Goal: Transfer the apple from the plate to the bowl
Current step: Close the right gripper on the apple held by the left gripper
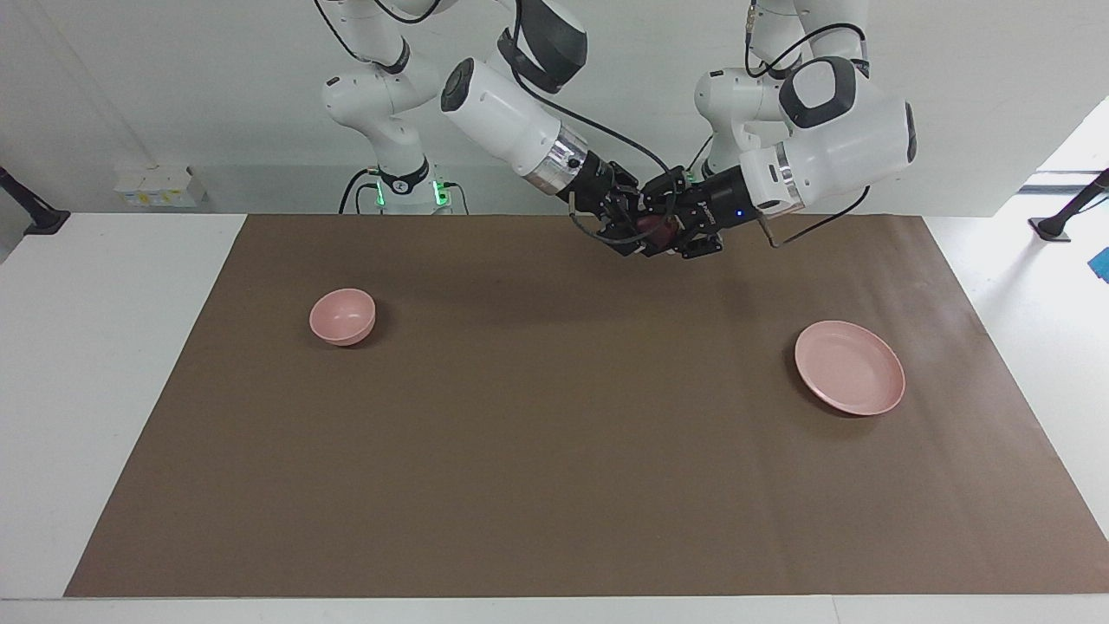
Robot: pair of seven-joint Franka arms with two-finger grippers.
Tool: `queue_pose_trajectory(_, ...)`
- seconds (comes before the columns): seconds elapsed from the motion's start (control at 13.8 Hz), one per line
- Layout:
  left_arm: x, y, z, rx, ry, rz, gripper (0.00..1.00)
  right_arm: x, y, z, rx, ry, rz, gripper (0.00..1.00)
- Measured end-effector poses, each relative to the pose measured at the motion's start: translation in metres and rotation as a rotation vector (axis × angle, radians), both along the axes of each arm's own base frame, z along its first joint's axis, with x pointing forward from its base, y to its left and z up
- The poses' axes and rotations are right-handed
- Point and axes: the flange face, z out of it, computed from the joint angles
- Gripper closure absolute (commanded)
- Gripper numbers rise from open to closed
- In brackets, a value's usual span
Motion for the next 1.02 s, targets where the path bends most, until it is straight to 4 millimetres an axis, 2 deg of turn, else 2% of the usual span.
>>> queue_pose_trajectory(0.07, 0.000, 0.000, 0.000, 0.000, 0.000, 0.000, 0.89, 0.000, 0.000, 0.000, 0.000, 0.000, 0.000, 1.00)
queue_pose_trajectory(0.22, 0.000, 0.000, 0.000, 0.000, 0.001, 0.001, 0.85, 0.000, 0.000, 0.000, 0.000, 0.000, 0.000, 1.00)
queue_pose_trajectory(0.29, 0.000, 0.000, 0.000, 0.000, 0.002, 0.002, 0.73, 0.000, 0.000, 0.000, 0.000, 0.000, 0.000, 1.00)
queue_pose_trajectory(0.36, 0.000, 0.001, 0.001, 0.000, 0.003, 0.003, 0.71, 0.000, 0.000, 0.000, 0.001, -0.001, 0.001, 1.00)
queue_pose_trajectory(0.44, 0.000, 0.001, 0.001, 0.000, 0.004, 0.005, 0.63, 0.000, 0.001, 0.001, 0.002, -0.002, 0.001, 1.00)
queue_pose_trajectory(0.58, 0.000, 0.003, 0.004, -0.001, 0.004, 0.008, 0.44, 0.000, 0.002, 0.003, 0.006, -0.004, 0.002, 1.00)
queue_pose_trajectory(0.65, -0.001, 0.006, 0.006, -0.002, 0.009, 0.007, 0.24, -0.001, 0.004, 0.005, 0.011, -0.003, 0.004, 1.00)
queue_pose_trajectory(0.73, -0.001, 0.009, 0.007, -0.004, 0.021, 0.003, 0.11, -0.002, 0.006, 0.006, 0.018, 0.000, 0.006, 1.00)
queue_pose_trajectory(0.8, -0.001, 0.015, 0.009, -0.006, 0.039, 0.004, 0.03, -0.003, 0.006, 0.006, 0.018, 0.001, 0.008, 1.00)
queue_pose_trajectory(1.02, 0.002, 0.039, 0.021, -0.012, 0.060, 0.036, 0.00, 0.007, -0.011, -0.005, -0.001, 0.005, 0.042, 1.00)
